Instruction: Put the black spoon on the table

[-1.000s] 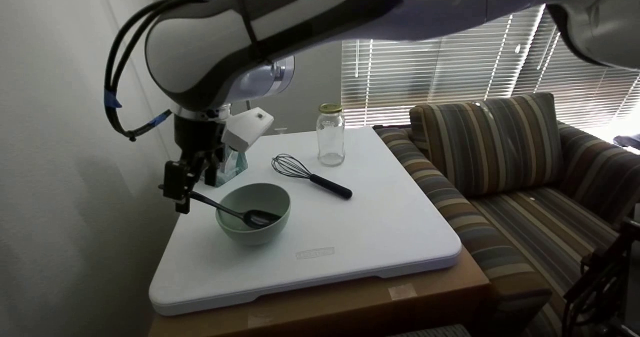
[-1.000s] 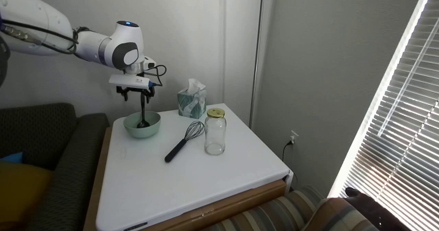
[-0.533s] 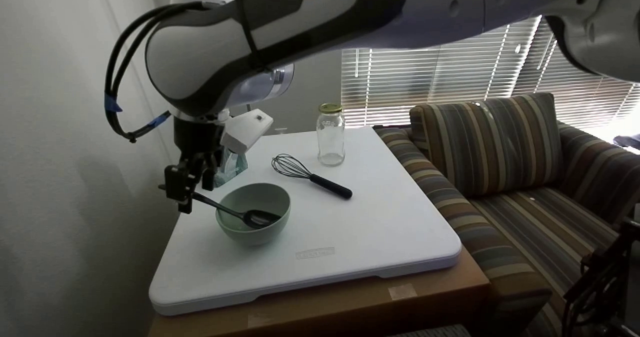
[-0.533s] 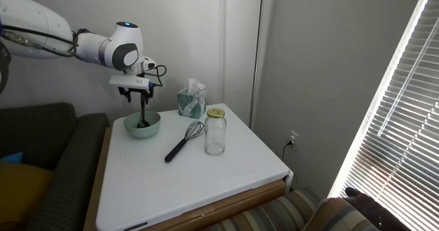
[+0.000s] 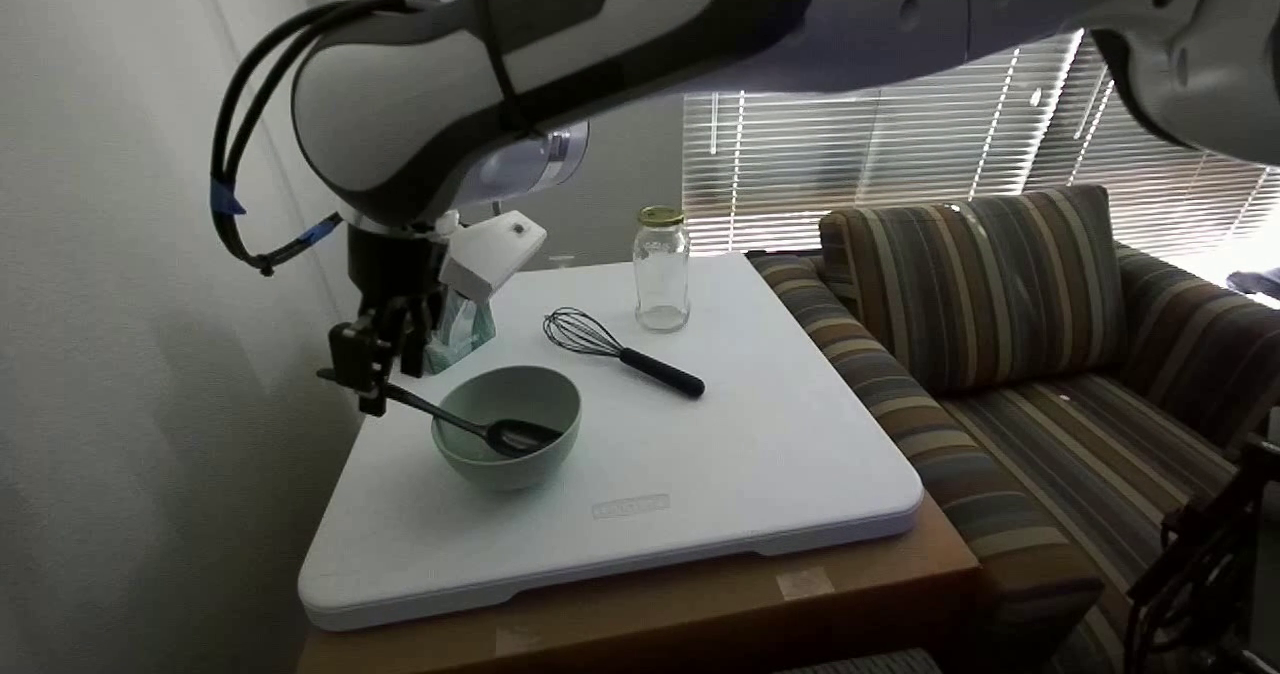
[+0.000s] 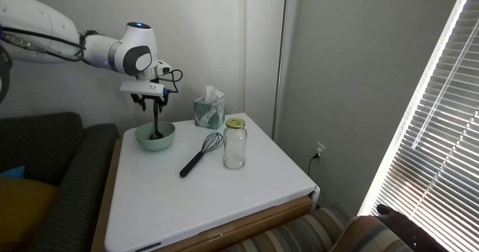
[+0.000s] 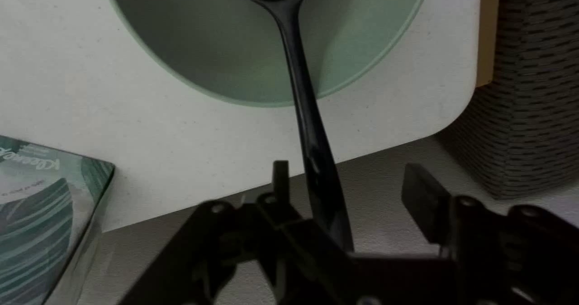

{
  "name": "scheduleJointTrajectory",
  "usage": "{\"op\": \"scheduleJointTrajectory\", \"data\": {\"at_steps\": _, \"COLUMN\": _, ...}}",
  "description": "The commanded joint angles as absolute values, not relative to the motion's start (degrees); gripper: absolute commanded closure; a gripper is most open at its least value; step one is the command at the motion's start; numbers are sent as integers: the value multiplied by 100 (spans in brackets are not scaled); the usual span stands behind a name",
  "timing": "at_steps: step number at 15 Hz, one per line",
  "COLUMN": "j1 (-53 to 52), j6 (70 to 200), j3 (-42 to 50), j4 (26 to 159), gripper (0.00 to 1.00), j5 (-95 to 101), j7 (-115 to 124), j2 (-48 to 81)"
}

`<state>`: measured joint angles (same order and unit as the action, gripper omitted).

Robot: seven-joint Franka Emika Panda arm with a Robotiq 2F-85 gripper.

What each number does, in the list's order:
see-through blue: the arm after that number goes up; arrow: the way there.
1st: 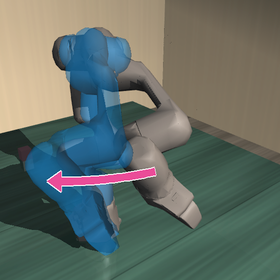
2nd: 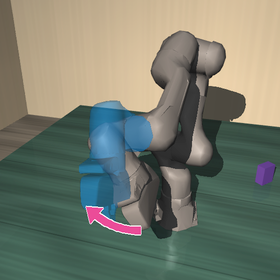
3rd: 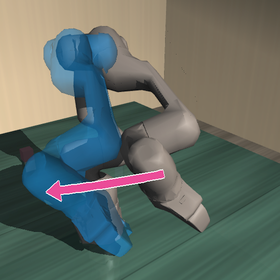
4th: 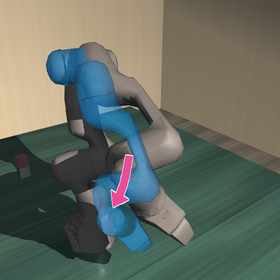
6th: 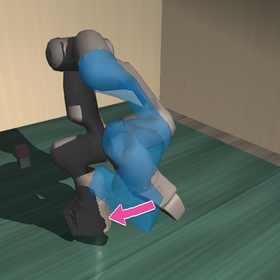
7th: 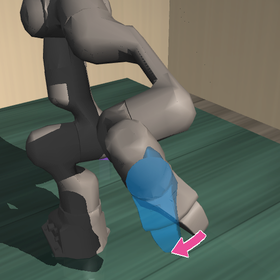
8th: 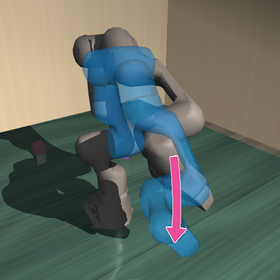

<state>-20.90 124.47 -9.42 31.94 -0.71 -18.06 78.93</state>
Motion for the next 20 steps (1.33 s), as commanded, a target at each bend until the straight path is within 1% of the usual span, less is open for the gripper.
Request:
{"op": "scheduleJointTrajectory", "data": {"at_steps": 1, "j1": -2128, "j6": 12551, "j3": -793, "j4": 2947, "gripper": 6, "j5": 19, "j7": -1667, "j2": 8065}}
{"op": "scheduleJointTrajectory", "data": {"at_steps": 2, "j1": -2128, "j6": 12561, "j3": -778, "j4": 2938, "gripper": 4, "j5": 12, "j7": -1651, "j2": 8074}}
{"op": "scheduleJointTrajectory", "data": {"at_steps": 4, "j1": -2130, "j6": 12587, "j3": -742, "j4": 2923, "gripper": 3, "j5": 6, "j7": -1611, "j2": 8093}}
{"op": "scheduleJointTrajectory", "data": {"at_steps": 6, "j1": -2130, "j6": 12622, "j3": -719, "j4": 2902, "gripper": 9, "j5": 0, "j7": -1579, "j2": 8124}}
{"op": "scheduleJointTrajectory", "data": {"at_steps": 8, "j1": -2129, "j6": 12674, "j3": -704, "j4": 2877, "gripper": 11, "j5": -2, "j7": -1545, "j2": 8165}}
{"op": "scheduleJointTrajectory", "data": {"at_steps": 10, "j1": -2130, "j6": 12716, "j3": -687, "j4": 2859, "gripper": 10, "j5": 2, "j7": -1515, "j2": 8209}}
{"op": "scheduleJointTrajectory", "data": {"at_steps": 11, "j1": -2159, "j6": 12515, "j3": -711, "j4": 2397, "gripper": 9, "j5": 47, "j7": -1481, "j2": 8471}}
{"op": "scheduleJointTrajectory", "data": {"at_steps": 13, "j1": -2173, "j6": 12490, "j3": -700, "j4": 2249, "gripper": 9, "j5": 41, "j7": -1448, "j2": 8559}}
{"op": "scheduleJointTrajectory", "data": {"at_steps": 14, "j1": -2181, "j6": 12502, "j3": -694, "j4": 2157, "gripper": 10, "j5": 35, "j7": -1437, "j2": 8635}}
{"op": "scheduleJointTrajectory", "data": {"at_steps": 15, "j1": -2188, "j6": 12496, "j3": -691, "j4": 2066, "gripper": 17, "j5": 29, "j7": -1431, "j2": 8697}}
{"op": "scheduleJointTrajectory", "data": {"at_steps": 16, "j1": -2154, "j6": 12793, "j3": -680, "j4": 2627, "gripper": 24, "j5": 1, "j7": -1423, "j2": 8411}}
{"op": "scheduleJointTrajectory", "data": {"at_steps": 17, "j1": -2160, "j6": 12806, "j3": -683, "j4": 2574, "gripper": 31, "j5": 1, "j7": -1414, "j2": 8453}}
{"op": "scheduleJointTrajectory", "data": {"at_steps": 18, "j1": -2161, "j6": 12816, "j3": -688, "j4": 2578, "gripper": 44, "j5": -4, "j7": -1404, "j2": 8453}}
{"op": "scheduleJointTrajectory", "data": {"at_steps": 20, "j1": -2162, "j6": 12831, "j3": -694, "j4": 2574, "gripper": 58, "j5": -9, "j7": -1378, "j2": 8446}}
